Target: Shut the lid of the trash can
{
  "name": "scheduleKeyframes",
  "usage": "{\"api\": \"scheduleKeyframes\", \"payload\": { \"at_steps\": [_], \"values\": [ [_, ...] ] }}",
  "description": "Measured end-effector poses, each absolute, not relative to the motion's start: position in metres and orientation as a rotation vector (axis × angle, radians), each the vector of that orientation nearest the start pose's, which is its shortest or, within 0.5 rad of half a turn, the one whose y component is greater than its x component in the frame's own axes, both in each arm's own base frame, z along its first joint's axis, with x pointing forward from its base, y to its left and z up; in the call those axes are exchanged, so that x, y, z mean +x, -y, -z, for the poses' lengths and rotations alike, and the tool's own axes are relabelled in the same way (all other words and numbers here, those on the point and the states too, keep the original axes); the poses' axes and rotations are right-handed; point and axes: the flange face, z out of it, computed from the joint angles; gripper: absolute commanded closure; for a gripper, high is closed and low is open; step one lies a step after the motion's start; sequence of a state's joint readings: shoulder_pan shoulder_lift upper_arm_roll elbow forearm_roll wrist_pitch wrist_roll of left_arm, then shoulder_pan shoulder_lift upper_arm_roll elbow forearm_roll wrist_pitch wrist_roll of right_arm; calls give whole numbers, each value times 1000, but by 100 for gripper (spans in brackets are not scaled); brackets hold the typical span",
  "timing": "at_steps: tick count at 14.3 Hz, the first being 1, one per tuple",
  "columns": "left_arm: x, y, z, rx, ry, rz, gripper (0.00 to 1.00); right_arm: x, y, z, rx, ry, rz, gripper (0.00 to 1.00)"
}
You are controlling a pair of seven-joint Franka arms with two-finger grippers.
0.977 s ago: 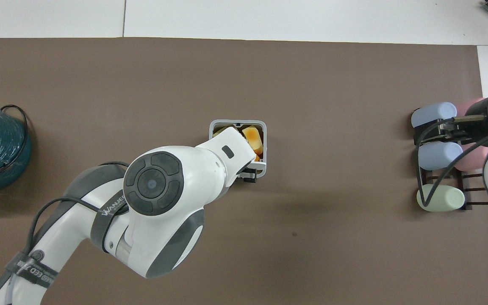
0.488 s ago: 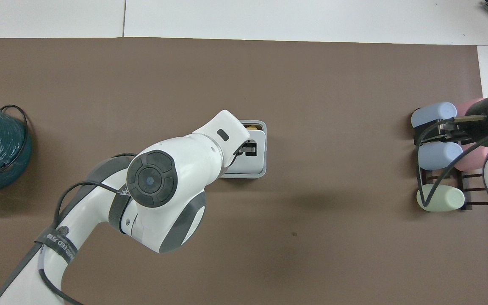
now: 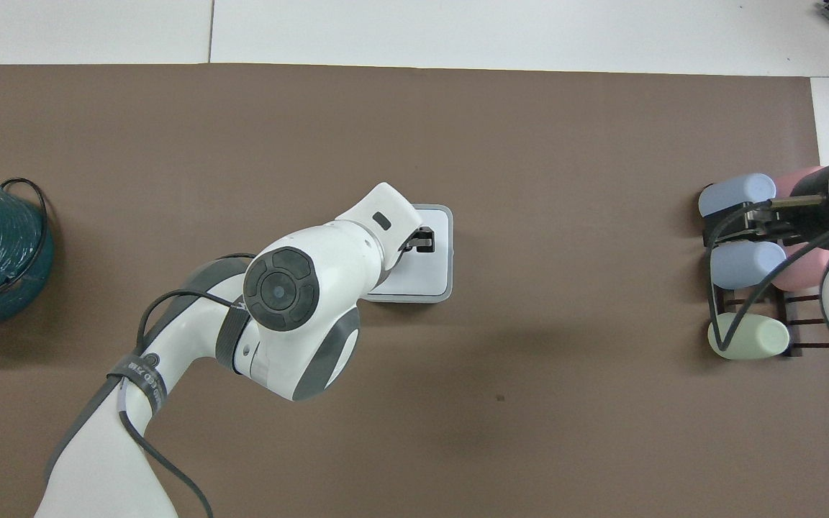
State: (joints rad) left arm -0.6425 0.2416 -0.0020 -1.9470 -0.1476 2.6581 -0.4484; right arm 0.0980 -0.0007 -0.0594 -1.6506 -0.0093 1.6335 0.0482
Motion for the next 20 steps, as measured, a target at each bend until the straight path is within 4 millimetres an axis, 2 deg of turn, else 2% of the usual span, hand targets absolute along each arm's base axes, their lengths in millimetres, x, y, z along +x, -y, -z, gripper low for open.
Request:
{"api": "scheduleKeyframes", "payload": {
  "at_steps": [4, 8, 15, 17, 20],
  "values": [
    [517, 383, -408, -3410, -137, 604, 57, 557, -21, -593, -3151, -14, -25, 0],
    [519, 387, -395, -3410, -140, 601, 73, 557, -21, -593, -3151, -14, -25, 0],
    [525, 388, -402, -3411, -136, 584, 73, 557, -21, -593, -3151, -14, -25, 0],
    [539, 380, -421, -3402, -107, 513, 73, 557, -21, -593, -3151, -14, -25, 0],
    [574, 347, -478, -3386, -24, 398, 73, 557, -21, -593, -3151, -14, -24, 0]
  ]
}}
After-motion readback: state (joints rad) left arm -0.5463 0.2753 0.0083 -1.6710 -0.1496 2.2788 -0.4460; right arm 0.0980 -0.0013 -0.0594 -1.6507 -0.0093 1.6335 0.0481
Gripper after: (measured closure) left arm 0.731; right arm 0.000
